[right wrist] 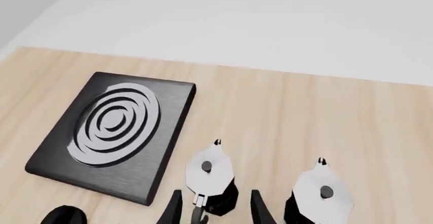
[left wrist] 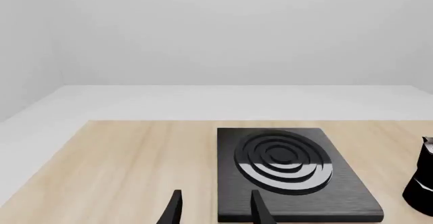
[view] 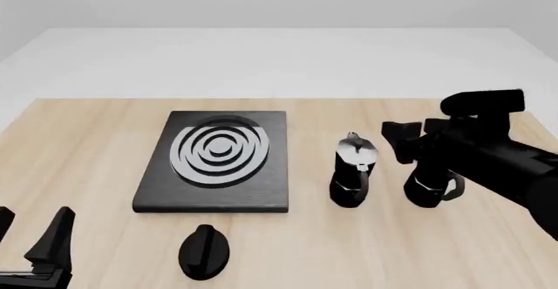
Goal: Put both moka pots on the stove.
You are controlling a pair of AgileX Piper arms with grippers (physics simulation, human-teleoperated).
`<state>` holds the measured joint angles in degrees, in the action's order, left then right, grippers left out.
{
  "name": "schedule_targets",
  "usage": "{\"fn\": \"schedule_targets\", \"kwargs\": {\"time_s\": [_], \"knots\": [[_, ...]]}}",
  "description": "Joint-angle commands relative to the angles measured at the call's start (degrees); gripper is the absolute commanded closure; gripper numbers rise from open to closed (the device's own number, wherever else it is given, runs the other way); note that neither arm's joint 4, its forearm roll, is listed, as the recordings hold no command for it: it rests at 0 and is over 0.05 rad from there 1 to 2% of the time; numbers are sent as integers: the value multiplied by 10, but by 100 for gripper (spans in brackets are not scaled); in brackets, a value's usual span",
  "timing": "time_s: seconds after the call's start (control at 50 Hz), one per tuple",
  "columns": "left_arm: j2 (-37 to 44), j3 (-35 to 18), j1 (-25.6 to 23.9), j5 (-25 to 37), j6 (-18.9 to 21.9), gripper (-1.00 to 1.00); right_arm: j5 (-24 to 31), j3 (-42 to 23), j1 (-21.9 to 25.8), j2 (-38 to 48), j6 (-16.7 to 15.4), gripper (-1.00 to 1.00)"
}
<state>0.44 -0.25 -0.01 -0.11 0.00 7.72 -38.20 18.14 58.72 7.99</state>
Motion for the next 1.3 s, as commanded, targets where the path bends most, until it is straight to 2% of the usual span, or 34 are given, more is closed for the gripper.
{"fn": "schedule_targets", "kwargs": {"time_s": [0.02,0.44,0.86,1.3], "knots": [[0,0,0,0,0,-100,-20,15,4,36,19,-100],[0,0,0,0,0,-100,-64,37,23,88,39,-100],[0,0,0,0,0,-100,-123,49,15,170,55,-100],[0,0,0,0,0,-100,-149,57,30,220,79,-100]]}}
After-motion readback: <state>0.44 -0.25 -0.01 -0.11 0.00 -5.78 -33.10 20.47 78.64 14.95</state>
